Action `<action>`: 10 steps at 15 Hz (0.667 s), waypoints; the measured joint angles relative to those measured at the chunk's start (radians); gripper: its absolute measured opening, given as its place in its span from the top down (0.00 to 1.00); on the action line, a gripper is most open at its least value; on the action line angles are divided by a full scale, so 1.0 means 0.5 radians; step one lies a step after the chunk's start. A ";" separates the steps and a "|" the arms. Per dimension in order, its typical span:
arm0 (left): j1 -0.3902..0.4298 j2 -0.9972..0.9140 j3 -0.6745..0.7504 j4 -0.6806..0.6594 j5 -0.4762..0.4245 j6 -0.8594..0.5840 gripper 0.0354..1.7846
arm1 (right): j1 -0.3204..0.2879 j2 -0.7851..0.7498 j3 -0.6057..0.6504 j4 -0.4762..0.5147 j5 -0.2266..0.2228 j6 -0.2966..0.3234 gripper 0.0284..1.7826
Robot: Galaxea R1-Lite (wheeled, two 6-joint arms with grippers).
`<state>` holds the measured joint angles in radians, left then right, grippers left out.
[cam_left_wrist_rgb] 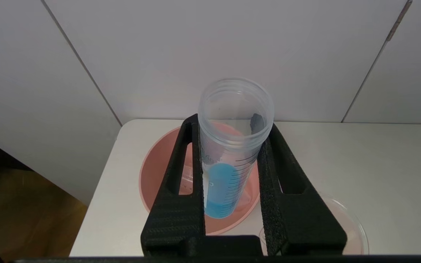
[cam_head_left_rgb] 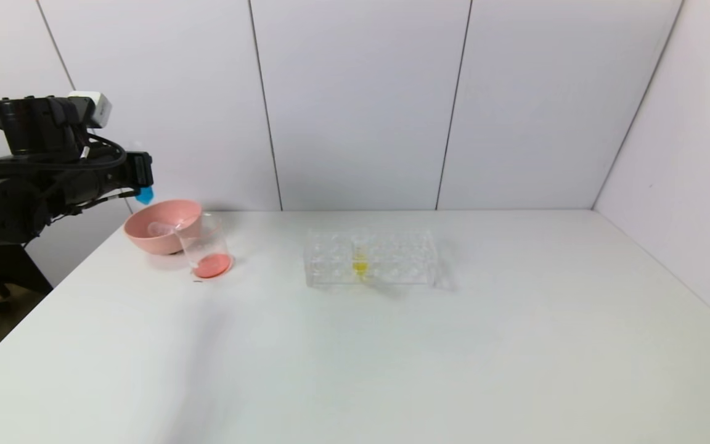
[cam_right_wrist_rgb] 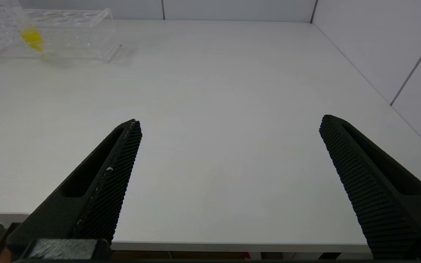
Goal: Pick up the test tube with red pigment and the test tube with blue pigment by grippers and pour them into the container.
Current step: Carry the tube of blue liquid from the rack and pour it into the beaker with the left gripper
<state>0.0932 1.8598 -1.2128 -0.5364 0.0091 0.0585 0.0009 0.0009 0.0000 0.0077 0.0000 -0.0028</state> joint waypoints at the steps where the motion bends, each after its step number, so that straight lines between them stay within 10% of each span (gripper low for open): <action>1: 0.004 0.001 0.000 0.001 0.000 0.001 0.77 | 0.000 0.000 0.000 0.000 0.000 0.000 0.00; 10: 0.040 0.009 0.004 -0.070 -0.245 0.153 0.77 | 0.000 0.000 0.000 0.000 0.000 0.000 0.00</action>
<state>0.1130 1.8643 -1.2109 -0.5715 -0.1134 0.1351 0.0009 0.0009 0.0000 0.0077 0.0000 -0.0028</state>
